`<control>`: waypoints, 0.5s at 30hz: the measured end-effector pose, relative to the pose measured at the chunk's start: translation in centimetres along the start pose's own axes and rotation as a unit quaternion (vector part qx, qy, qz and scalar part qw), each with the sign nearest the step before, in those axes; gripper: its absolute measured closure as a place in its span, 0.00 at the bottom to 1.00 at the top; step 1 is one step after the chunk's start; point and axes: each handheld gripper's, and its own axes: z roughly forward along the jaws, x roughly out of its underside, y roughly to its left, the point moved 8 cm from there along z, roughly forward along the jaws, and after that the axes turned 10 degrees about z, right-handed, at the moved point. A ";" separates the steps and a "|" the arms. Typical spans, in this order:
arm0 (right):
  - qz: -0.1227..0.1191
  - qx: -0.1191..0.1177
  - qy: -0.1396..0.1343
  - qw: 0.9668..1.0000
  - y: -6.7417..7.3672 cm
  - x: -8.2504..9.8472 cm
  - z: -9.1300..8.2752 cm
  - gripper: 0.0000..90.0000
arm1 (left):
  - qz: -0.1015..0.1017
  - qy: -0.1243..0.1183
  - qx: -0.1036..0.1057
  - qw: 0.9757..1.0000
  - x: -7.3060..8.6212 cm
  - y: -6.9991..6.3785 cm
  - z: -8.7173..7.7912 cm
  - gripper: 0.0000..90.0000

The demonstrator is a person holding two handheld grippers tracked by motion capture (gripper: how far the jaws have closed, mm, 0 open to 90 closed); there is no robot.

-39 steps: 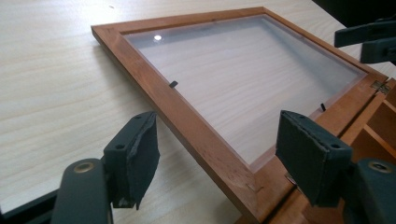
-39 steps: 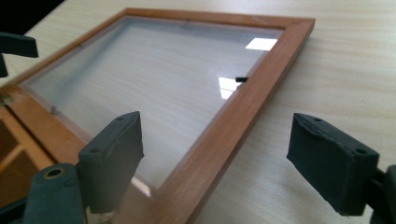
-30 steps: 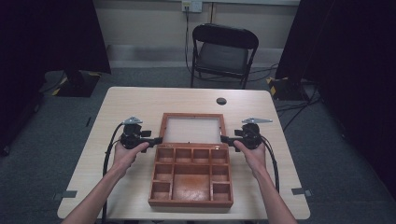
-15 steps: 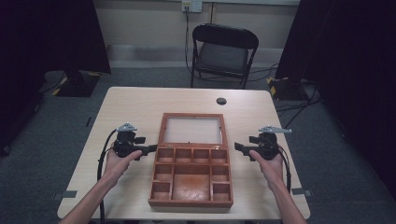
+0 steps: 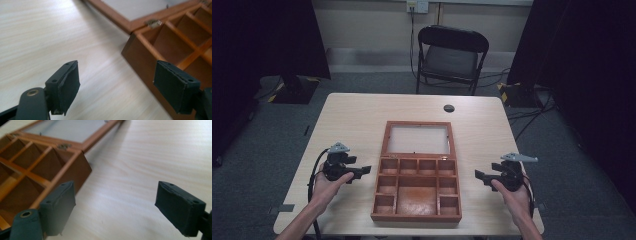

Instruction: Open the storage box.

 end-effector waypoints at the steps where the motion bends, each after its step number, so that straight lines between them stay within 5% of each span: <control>1: -0.001 0.004 0.001 1.000 -0.2 0.3 -0.2 0.17 | 0.001 0.004 -0.007 1.000 0.5 0.2 -0.2 0.21; 6: 0.005 0.014 0.013 1.000 -0.8 1.5 -0.8 0.17 | -0.003 0.026 -0.026 0.999 2.1 1.2 -0.8 0.20; 11: -0.006 0.032 0.029 0.999 -1.0 2.6 -0.5 0.17 | 0.004 0.070 -0.054 0.996 3.9 1.9 -1.0 0.19; 15: -0.003 0.049 0.044 0.998 -1.8 3.7 0.0 0.17 | -0.001 0.080 -0.072 0.994 5.0 2.7 -1.3 0.19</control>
